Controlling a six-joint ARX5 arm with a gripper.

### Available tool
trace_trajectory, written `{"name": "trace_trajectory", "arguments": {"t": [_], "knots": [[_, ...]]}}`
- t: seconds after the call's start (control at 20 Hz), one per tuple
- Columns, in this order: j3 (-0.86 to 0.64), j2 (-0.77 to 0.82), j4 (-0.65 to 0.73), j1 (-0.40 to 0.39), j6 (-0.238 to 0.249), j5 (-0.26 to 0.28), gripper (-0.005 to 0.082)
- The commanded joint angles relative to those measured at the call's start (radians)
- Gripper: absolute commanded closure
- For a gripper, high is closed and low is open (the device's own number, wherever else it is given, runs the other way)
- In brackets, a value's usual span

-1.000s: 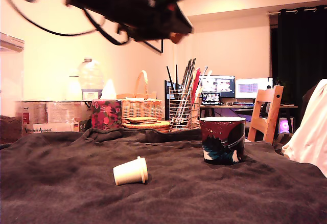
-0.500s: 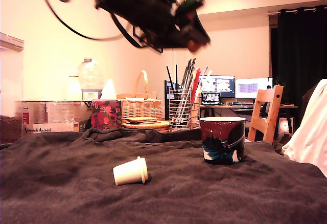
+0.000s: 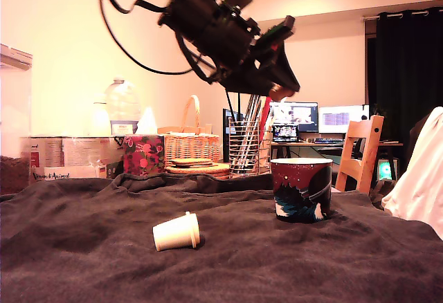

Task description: Pick up the coffee capsules on the table and drop them inside the coffee cup

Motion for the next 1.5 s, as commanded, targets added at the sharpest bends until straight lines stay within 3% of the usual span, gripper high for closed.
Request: {"name": "trace_trajectory", "arguments": {"t": [0.0,0.5,0.6,1.3,1.45], "knots": [[0.028,0.053,-0.033,-0.003,0.004,0.013,0.0503],[0.105,0.160,-0.172,-0.034,0.012,0.024,0.0503],[0.105,0.162,-0.188,-0.040,0.039,0.019,0.0503],[0.105,0.161,-0.172,-0.045,0.055,0.015,0.0503],[0.105,0.161,-0.190,-0.045,0.056,0.015,0.0469]]}}
